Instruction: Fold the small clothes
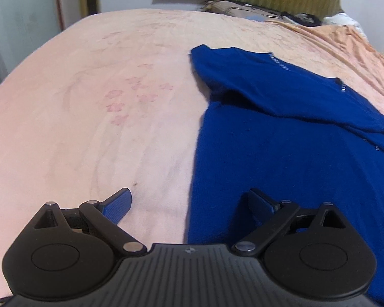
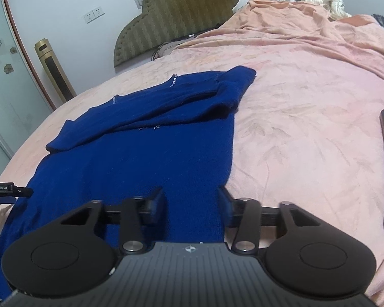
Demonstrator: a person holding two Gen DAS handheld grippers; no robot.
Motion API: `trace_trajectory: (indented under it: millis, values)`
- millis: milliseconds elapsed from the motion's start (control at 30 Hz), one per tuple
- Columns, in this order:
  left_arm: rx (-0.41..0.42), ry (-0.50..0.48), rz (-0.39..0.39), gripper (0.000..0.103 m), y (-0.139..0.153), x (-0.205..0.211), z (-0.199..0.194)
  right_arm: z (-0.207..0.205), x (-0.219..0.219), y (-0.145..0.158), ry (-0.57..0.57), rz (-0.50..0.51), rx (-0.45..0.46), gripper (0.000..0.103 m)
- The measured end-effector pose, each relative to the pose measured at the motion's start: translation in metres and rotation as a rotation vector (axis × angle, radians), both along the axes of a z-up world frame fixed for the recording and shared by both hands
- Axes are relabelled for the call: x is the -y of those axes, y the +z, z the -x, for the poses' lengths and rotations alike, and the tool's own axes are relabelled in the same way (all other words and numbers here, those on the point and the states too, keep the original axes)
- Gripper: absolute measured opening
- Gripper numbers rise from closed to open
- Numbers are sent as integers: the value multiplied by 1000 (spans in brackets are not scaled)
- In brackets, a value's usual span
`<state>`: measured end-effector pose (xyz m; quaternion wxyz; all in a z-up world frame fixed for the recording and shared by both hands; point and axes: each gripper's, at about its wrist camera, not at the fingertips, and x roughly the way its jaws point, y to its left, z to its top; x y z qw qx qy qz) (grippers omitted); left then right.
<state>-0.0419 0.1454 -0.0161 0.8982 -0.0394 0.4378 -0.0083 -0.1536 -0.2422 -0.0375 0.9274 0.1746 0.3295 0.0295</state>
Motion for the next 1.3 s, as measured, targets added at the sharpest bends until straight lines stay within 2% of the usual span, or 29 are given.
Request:
trace_trajectory:
  millis: [33, 67, 100, 167, 200, 233, 267, 400, 500, 667, 767, 867, 1067, 1100, 1133, 1200, 1233, 1267, 1300]
  values:
    - [6, -16, 9, 88, 1, 0, 0, 0, 0, 0, 1, -4, -1, 35]
    - [15, -29, 7, 76, 2, 1, 0, -1, 1, -1, 3, -11, -2, 26]
    - [21, -42, 2, 69, 3, 3, 0, -1, 2, -1, 7, -21, -4, 18]
    - [22, -78, 13, 38, 4, 6, -2, -3, 4, -3, 18, -56, -6, 14]
    - [17, -100, 26, 29, 5, 8, -3, -3, 4, -4, 23, -69, -4, 12]
    - [10, -123, 47, 11, 5, 10, -4, -4, 3, -4, 31, -76, 1, 12]
    - [1, -140, 72, 6, 5, 11, -4, -4, 2, -4, 37, -87, 5, 10]
    - [31, -156, 54, 4, 10, 20, -3, -6, 2, 0, 29, -113, 25, 9]
    - [88, -167, 70, 4, 24, 23, -7, -9, 4, 9, 21, -99, 47, 9]
    - [157, -165, 51, 4, 46, 29, -32, -28, 10, 28, 16, -51, 82, 8]
    - [191, -154, -2, 5, 48, 37, -48, -44, 15, 36, 4, -37, 106, 8]
    - [189, -120, -51, 4, 40, 41, -66, -64, 23, 39, -22, -43, 116, 8]
    - [136, -98, -89, 8, 17, 43, -87, -104, 27, 28, -59, 25, 77, 9]
    - [130, -97, -96, 8, 16, 43, -86, -110, 27, 24, -58, 28, 60, 12]
    - [127, -93, -94, 10, 16, 41, -84, -113, 27, 21, -68, 34, 45, 18]
    - [122, -84, -85, 20, 17, 37, -80, -111, 28, 18, -84, 17, 37, 19]
    - [115, -74, -85, 36, 18, 34, -77, -107, 29, 18, -92, 7, 42, 21]
    - [110, -59, -88, 58, 19, 31, -75, -101, 29, 18, -98, 5, 45, 23]
    - [112, -45, -88, 68, 21, 27, -71, -95, 29, 20, -106, 15, 46, 24]
